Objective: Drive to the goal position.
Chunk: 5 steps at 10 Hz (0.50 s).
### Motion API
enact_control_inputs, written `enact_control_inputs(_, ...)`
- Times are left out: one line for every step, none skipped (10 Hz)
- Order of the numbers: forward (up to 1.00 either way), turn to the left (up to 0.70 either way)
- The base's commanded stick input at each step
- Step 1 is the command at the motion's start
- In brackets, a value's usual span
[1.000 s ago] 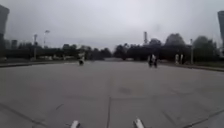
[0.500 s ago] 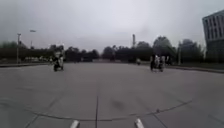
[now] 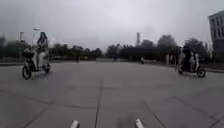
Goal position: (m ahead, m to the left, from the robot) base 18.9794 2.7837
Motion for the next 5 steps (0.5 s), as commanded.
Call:
enact_control_inputs(1.00, 0.00)
enact_control_inputs(1.00, 0.00)
enact_control_inputs(1.00, 0.00)
enact_control_inputs(1.00, 0.00)
enact_control_inputs(1.00, 0.00)
